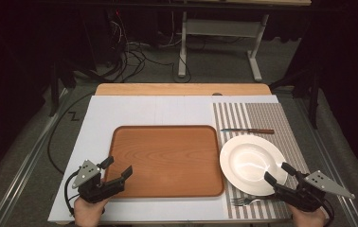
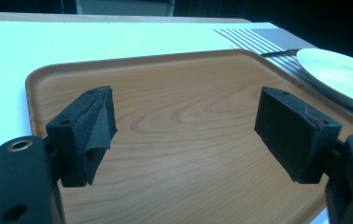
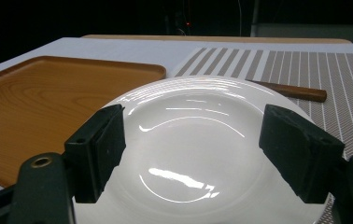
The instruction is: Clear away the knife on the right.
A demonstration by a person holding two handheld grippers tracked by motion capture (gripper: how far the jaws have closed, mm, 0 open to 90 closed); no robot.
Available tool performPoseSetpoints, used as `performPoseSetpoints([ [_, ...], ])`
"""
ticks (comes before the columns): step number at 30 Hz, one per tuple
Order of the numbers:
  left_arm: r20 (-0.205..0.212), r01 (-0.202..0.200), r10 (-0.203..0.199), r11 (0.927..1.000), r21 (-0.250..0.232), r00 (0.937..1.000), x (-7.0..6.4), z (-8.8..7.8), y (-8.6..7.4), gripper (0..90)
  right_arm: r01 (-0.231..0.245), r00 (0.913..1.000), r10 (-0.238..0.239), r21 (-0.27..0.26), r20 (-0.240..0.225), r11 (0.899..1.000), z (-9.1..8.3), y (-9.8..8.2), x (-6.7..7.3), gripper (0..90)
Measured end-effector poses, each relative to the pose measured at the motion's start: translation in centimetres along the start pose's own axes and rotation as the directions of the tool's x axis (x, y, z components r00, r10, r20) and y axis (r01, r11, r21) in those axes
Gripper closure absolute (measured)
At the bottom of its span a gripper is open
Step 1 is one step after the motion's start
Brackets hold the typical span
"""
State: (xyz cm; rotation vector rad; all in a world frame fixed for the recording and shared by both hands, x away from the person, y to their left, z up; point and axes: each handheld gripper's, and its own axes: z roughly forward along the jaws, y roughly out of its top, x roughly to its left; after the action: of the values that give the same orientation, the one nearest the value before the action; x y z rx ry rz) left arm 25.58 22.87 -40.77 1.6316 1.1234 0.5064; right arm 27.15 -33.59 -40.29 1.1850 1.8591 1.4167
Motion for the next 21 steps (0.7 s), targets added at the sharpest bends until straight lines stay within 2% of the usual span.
performPoseSetpoints([
  [21,0.009,-0.003,0.003,1.0000,0.005,1.0000,-0.06,0.14,-0.01,21.6,0.016,0.9998,-0.016,0.012,-0.008,1.000,0.20,0.07,0.21,22.6],
])
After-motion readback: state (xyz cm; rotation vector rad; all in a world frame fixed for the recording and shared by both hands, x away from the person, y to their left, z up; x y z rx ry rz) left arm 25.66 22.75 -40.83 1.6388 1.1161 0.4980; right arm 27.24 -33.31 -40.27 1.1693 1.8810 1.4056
